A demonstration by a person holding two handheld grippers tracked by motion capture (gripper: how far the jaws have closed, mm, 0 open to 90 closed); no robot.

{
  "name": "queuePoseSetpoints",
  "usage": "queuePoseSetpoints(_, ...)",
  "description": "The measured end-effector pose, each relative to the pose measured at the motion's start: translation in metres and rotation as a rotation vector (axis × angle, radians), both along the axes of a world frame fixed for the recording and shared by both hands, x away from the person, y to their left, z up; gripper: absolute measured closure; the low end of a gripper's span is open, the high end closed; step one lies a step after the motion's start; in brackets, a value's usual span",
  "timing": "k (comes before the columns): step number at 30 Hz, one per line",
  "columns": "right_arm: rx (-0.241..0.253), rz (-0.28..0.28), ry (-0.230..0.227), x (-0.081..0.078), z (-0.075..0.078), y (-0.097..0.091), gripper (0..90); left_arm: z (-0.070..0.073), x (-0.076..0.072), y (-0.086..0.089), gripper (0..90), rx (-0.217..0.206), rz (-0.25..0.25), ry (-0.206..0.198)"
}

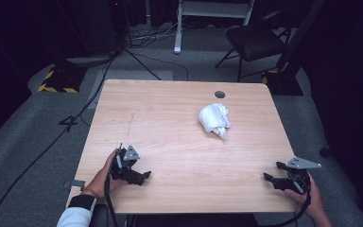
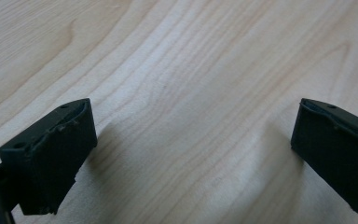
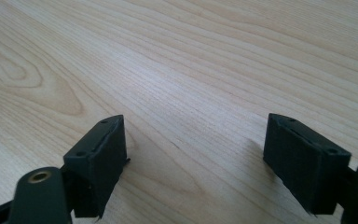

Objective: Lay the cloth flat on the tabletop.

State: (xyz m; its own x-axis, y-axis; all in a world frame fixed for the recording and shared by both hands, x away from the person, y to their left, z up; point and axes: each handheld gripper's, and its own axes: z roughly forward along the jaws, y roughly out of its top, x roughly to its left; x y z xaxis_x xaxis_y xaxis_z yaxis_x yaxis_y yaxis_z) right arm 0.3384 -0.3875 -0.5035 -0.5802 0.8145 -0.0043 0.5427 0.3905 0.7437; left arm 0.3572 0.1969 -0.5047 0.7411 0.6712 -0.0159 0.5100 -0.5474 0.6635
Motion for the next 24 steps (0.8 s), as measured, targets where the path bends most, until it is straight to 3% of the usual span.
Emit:
queuePoseSetpoints(9, -0.003, -0.007, 0.001, 0.001, 0.0, 0.002, 21.3, 0.0, 0.0, 0.0, 1.2, 0.004, -0.015, 0.0)
queuePoseSetpoints(13, -0.016, 0.023, 0.014, 0.005, 0.002, 0.001, 21.3, 0.0, 0.001, 0.0, 1.2, 0.005, -0.021, 0.001)
queuePoseSetpoints(16, -0.052, 0.028, 0.045, 0.012, 0.006, 0.004, 21.7, 0.0, 0.001, 0.0, 1.2, 0.003, -0.02, -0.002)
queuePoseSetpoints(18, -0.05, 0.014, 0.066, 0.018, 0.008, 0.005, 24.6, 0.0, 0.001, 0.0, 1.2, 0.003, -0.021, -0.001)
queuePoseSetpoints(24, -0.079, 0.038, 0.035, 0.037, 0.014, 0.021, 30.9, 0.0, 0.001, 0.0, 1.2, 0.003, -0.021, -0.001)
